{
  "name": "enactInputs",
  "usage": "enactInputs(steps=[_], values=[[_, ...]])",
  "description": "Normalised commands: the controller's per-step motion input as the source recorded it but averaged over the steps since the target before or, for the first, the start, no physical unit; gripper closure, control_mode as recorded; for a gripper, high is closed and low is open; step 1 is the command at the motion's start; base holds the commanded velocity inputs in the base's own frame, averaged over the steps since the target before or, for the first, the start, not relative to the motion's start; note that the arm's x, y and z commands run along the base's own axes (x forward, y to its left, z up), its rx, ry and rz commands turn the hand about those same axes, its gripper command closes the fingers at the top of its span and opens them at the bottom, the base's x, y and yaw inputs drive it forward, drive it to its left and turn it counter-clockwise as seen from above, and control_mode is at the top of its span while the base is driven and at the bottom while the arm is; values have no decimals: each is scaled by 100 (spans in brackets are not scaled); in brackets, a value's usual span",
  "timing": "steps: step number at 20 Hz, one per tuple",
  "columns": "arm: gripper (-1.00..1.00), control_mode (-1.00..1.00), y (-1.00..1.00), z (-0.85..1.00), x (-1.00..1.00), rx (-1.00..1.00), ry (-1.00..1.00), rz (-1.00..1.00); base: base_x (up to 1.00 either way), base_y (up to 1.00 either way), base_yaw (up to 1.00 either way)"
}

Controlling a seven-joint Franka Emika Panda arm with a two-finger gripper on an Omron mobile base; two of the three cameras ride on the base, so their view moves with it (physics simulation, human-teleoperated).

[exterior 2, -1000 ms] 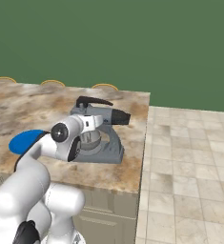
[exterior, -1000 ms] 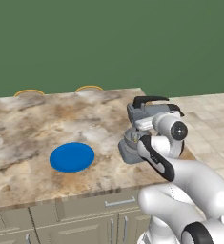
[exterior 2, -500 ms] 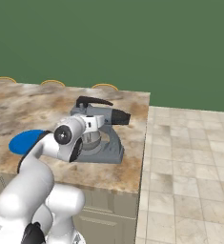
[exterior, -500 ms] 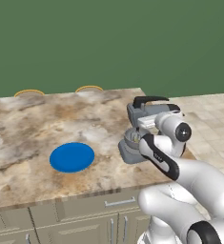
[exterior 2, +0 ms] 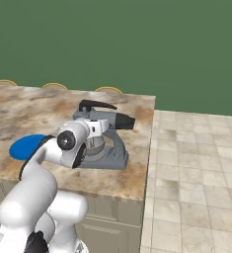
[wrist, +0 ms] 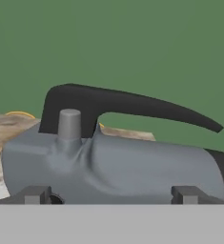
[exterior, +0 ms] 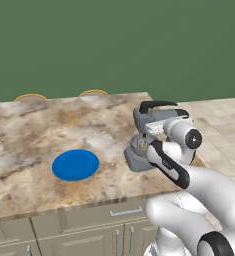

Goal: Add butter and sugar cubes to the stand mixer bowl and then turn on the stand mixer to begin making frosting.

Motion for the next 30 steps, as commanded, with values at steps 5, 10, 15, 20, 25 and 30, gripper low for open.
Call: enactInputs(steps=[5,10,15,20,25,30], values=[[-100,-100,7,-6,0,0,0,0,0,0,0],[-100,-100,51,-39,0,0,0,-1,0,0,0],[-100,-100,49,-57,0,0,0,-5,0,0,0],[-100,-100,23,-84,5,1,0,-9,0,0,0],[-100,-100,2,-69,35,0,-1,-6,0,0,0],[-100,-100,-21,-36,40,2,-2,-1,0,0,0]])
